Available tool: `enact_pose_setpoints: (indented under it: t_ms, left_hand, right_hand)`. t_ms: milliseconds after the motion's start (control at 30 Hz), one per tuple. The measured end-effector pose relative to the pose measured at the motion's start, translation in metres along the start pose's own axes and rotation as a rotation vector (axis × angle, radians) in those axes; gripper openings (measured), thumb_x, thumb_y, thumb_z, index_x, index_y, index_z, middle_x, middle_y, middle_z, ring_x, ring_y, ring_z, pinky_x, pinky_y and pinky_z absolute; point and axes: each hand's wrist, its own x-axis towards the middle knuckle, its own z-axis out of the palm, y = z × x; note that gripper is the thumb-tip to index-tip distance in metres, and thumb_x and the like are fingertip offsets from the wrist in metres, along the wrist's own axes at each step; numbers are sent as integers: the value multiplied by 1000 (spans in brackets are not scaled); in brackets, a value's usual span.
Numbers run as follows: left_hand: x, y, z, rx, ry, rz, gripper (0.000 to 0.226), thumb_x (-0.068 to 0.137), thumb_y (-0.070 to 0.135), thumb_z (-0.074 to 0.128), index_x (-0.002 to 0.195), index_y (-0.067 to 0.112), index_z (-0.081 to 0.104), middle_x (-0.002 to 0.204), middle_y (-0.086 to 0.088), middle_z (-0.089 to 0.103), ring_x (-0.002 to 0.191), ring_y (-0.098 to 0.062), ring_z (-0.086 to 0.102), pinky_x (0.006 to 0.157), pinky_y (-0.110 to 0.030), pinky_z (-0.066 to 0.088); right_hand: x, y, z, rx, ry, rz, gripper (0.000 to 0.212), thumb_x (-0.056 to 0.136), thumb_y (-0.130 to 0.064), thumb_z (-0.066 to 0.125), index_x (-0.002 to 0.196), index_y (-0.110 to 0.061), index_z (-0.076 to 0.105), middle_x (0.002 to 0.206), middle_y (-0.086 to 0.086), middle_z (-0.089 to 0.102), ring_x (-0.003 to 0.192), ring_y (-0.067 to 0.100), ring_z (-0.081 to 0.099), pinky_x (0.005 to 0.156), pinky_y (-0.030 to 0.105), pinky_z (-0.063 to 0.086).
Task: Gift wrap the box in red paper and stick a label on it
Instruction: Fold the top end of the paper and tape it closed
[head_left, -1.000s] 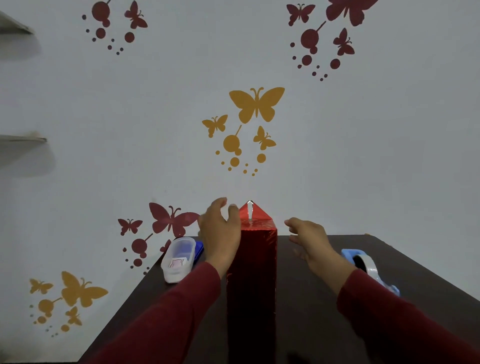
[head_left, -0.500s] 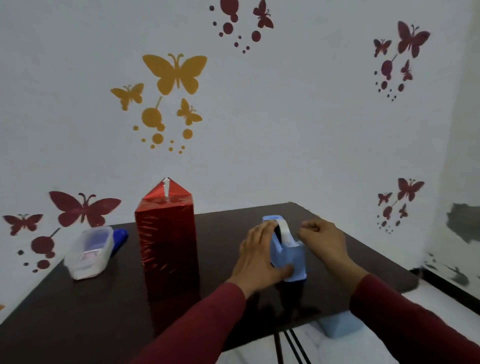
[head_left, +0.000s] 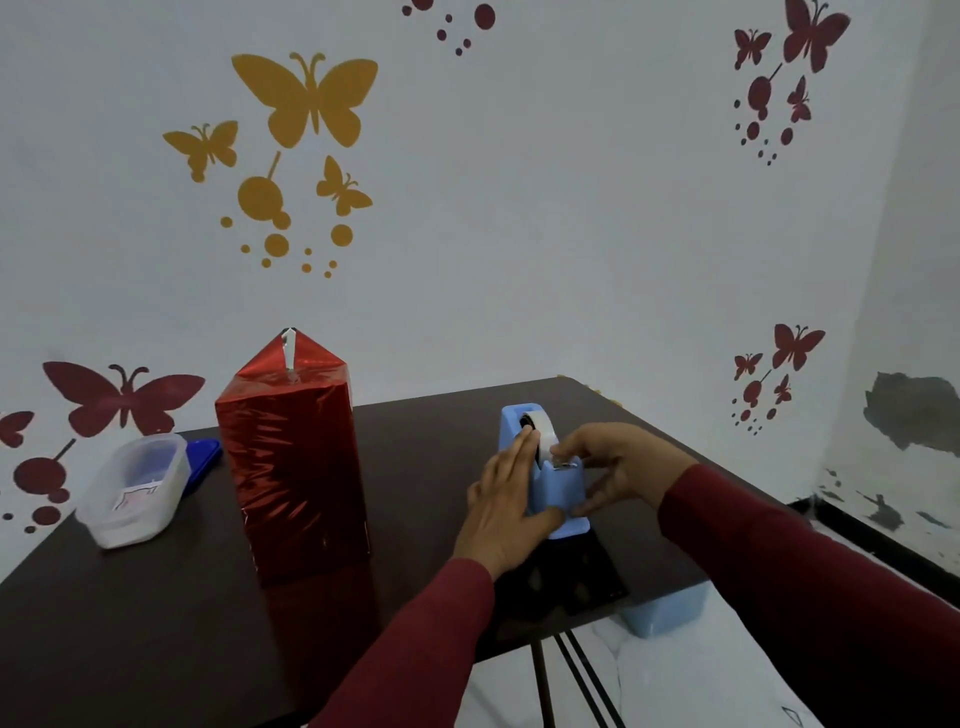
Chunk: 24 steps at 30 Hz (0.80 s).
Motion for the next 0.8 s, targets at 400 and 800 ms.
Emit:
enact_pose_setpoints:
  t_ms: [400, 800]
  left_hand:
    - [-2, -3, 1, -30, 33, -2, 97, 78, 46, 55, 162, 41, 6, 168, 21, 11, 151, -7, 15, 118, -44, 21]
    - [1, -5, 2, 12, 31, 1, 98, 82, 34, 65, 162, 37, 9, 168, 21, 10, 151, -9, 17, 117, -44, 23]
  right_hand:
    - [-9, 43, 16, 436, 174, -257, 28, 81, -4, 75, 104, 13, 70, 111, 32, 70, 99, 45, 70, 67, 52, 59]
    - [6, 65, 12, 228, 219, -328, 22, 86, -9, 78, 108, -9, 80, 106, 16, 76, 97, 34, 73, 71, 48, 65]
